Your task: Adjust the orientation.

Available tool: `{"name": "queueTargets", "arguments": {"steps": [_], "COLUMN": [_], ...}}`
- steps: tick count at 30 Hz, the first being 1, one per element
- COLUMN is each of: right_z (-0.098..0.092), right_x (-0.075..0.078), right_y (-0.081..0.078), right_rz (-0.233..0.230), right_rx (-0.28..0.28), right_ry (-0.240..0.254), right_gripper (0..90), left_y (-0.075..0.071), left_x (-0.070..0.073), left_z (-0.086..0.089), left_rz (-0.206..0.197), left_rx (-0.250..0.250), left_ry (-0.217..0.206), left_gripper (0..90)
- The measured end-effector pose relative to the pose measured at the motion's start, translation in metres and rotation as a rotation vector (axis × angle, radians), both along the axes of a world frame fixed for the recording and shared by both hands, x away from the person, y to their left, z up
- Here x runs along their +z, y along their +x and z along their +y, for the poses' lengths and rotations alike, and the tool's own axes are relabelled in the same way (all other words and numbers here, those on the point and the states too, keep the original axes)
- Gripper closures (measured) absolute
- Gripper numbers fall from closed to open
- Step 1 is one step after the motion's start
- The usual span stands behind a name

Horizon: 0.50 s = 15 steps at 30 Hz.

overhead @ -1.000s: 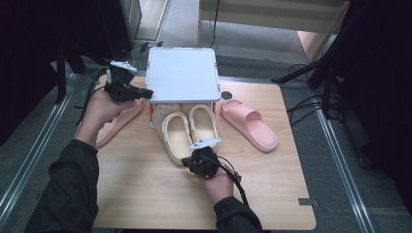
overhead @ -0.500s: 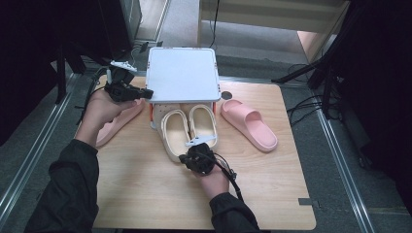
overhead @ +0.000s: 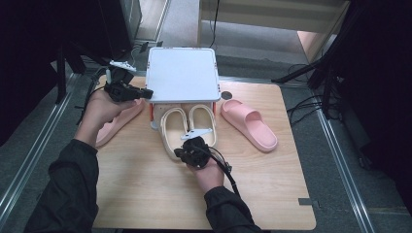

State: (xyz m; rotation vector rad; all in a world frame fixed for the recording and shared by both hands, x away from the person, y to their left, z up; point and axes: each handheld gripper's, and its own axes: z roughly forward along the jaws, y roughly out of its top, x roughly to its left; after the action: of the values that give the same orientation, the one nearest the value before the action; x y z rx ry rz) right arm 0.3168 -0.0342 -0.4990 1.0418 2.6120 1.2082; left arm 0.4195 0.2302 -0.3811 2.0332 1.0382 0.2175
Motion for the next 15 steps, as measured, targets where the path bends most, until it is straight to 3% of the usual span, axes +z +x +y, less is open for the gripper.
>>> {"name": "queueTargets", "arguments": {"steps": [4, 9, 15], "right_z": [-0.005, -0.010, -0.011], "right_x": [-0.007, -0.011, -0.016], "right_y": [-0.005, -0.006, -0.011], "right_rz": [0.006, 0.019, 0.022], "right_rx": [0.005, 0.008, 0.008], "right_ry": [-0.017, -0.004, -0.059], "right_gripper": [90.0, 90.0, 90.0], "left_y": [0.000, 0.000, 0.000], "left_x": [0.000, 0.000, 0.000], "left_z": [0.000, 0.000, 0.000], "left_rz": [0.001, 0.000, 0.001], "left_rx": [-0.002, 0.000, -0.001], "left_ry": [-0.001, 0.000, -0.004], "left_gripper": [88.5, 88.5, 88.6]}}
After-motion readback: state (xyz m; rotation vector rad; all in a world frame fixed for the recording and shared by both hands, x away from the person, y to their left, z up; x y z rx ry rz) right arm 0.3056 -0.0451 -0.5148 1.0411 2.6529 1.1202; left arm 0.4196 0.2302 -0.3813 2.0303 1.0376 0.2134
